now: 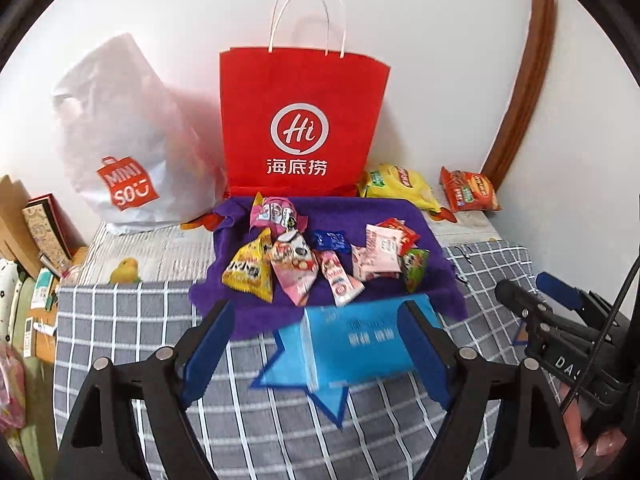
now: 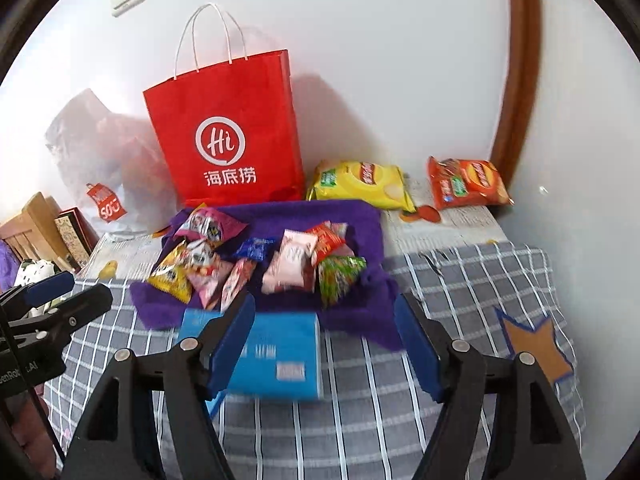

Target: Organize snacks

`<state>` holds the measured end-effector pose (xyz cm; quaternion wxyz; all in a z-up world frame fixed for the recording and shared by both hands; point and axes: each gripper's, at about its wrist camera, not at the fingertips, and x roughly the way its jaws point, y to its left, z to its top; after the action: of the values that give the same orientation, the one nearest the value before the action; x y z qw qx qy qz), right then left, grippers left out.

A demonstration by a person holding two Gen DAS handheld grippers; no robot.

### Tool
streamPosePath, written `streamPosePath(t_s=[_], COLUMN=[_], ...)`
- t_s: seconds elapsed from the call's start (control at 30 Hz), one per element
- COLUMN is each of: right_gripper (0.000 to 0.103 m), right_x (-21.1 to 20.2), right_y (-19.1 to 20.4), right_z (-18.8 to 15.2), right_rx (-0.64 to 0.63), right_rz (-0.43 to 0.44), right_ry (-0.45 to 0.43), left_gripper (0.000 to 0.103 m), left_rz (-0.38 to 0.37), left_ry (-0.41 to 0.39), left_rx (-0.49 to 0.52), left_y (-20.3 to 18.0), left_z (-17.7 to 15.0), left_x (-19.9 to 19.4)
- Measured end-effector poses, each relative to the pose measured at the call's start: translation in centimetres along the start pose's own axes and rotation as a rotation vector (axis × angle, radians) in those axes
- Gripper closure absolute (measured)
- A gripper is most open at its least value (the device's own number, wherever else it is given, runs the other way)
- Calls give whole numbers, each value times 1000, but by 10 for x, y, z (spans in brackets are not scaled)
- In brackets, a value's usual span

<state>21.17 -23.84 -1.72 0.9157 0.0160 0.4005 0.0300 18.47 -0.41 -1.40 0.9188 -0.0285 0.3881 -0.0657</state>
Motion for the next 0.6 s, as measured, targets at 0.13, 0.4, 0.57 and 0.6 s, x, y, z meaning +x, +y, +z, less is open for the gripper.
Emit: streamPosePath(t_s=[0.13, 0.4, 0.57, 0.6], right_gripper=[31, 9, 0, 0], right_x=[-30, -84, -113, -116], right_y=[-3, -5, -7, -8], right_z=[-23, -63, -82, -86], right_rx=[-7, -2, -13, -10], right_rz=[-5, -39, -59, -58], right_ry=[-9, -82, -118, -120], left_gripper=[14, 10, 10, 10], left_rz=[8, 43, 64, 63], left_ry=[-37, -86, -129, -135], left_rx=[-1, -13, -8, -8], left_y=[-6, -15, -22, -24], left_z=[-22, -66, -89, -91], left_x=[-28, -71, -97, -101])
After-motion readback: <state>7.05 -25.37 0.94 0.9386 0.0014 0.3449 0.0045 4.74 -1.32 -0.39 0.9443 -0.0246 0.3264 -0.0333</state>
